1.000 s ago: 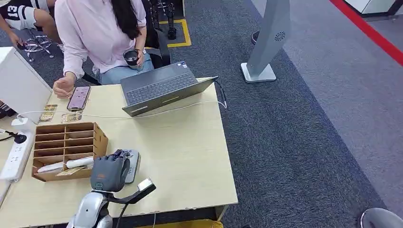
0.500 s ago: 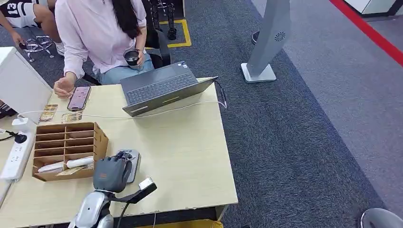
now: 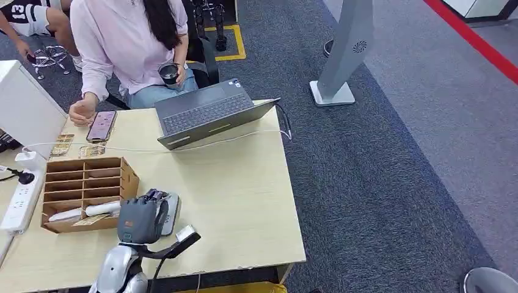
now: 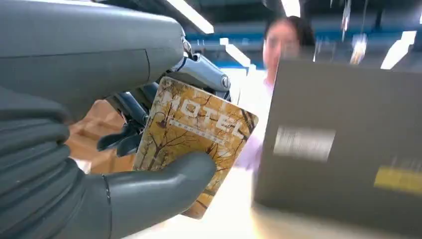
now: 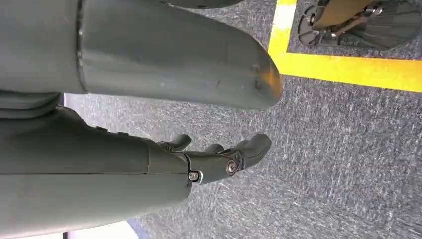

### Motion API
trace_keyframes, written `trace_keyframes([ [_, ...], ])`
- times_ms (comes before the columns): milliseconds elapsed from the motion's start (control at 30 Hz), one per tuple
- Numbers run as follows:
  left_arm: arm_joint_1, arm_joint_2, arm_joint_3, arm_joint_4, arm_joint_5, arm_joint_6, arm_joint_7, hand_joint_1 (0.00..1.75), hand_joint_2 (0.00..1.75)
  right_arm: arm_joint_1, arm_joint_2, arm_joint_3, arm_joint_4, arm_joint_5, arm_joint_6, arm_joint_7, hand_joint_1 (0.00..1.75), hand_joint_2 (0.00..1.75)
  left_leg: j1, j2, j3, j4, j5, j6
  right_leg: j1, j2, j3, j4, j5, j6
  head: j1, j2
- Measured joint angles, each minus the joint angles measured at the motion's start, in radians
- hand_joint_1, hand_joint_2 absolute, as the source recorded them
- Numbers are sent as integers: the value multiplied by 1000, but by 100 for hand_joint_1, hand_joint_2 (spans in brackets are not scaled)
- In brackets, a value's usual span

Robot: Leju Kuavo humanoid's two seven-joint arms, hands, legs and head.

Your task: Pass the card to the sensor for recognition and then transmit it.

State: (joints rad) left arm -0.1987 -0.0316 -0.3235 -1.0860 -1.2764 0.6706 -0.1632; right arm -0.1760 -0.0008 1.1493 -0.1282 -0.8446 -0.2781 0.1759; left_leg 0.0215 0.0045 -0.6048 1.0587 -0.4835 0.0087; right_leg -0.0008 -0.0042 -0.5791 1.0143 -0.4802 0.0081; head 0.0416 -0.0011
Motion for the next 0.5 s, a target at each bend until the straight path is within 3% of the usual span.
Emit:
trace_keyframes([
  [267,-113,0,23,-85,29,-4,5,175,175,-20,1,28,0,19,6,16,0,0,0,0,0,0,2,0,0,0,0,0,1,0,0,0],
  [400,-220,2,40,-71,1,-28,47,175,175,-33,4,47,0,32,13,31,0,0,0,-2,0,0,3,-1,0,-2,0,1,2,1,0,0],
  [500,-336,4,58,-8,-32,-43,89,175,175,-46,9,64,0,40,21,41,0,0,0,-2,0,0,4,-2,0,-2,0,2,3,-1,0,0],
])
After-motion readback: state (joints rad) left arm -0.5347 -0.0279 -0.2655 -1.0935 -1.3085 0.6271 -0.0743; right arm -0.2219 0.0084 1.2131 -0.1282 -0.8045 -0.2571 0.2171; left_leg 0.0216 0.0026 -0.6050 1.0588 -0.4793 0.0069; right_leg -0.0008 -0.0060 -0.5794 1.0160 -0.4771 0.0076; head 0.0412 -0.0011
